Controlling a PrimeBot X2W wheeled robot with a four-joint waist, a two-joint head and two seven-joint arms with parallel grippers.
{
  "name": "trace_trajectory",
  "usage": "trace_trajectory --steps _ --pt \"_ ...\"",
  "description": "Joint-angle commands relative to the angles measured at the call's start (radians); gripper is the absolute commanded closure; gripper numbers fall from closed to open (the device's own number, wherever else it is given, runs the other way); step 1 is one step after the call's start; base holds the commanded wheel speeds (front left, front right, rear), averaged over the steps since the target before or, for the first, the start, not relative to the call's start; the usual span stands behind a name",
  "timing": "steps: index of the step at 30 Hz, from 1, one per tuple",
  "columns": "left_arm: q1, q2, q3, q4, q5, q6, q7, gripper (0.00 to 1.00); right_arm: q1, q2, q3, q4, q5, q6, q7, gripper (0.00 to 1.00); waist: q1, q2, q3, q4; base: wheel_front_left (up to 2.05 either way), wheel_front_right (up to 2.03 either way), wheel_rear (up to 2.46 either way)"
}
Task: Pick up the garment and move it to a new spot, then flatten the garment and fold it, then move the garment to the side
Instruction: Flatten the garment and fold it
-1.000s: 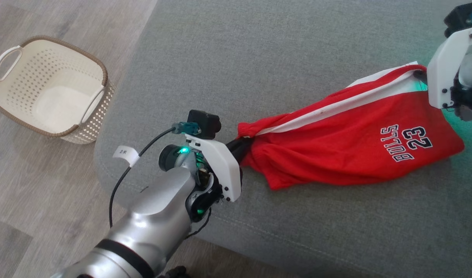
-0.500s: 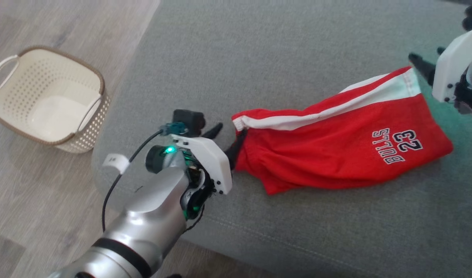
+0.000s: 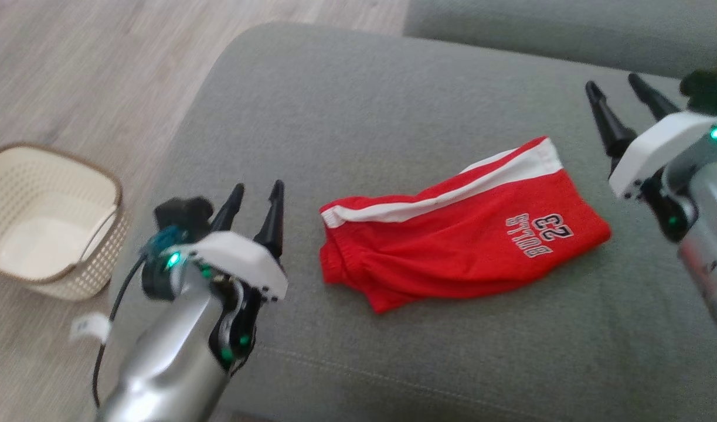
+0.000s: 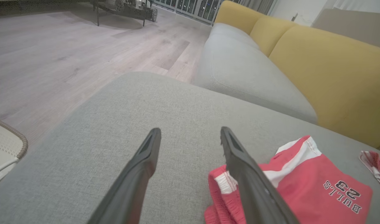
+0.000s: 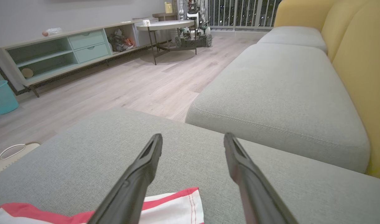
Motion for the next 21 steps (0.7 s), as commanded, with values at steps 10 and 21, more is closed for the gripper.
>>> trace_trajectory --steps 10,21 --pt "0.317 0.024 0.237 -0.31 0.224 0.032 -0.012 0.0 0.4 0.134 -0.446 -0.38 -0.403 0.0 -0.027 0.0 0.0 0.0 -0.129 -0.095 0.0 0.0 0.0" --pt "0.534 -0.055 0.38 -0.415 0.39 -0.026 -0.012 0.0 0.786 0.347 -0.686 -0.703 -0.695 0.0 -0.027 0.0 0.0 0.0 -0.158 -0.129 0.0 0.0 0.0"
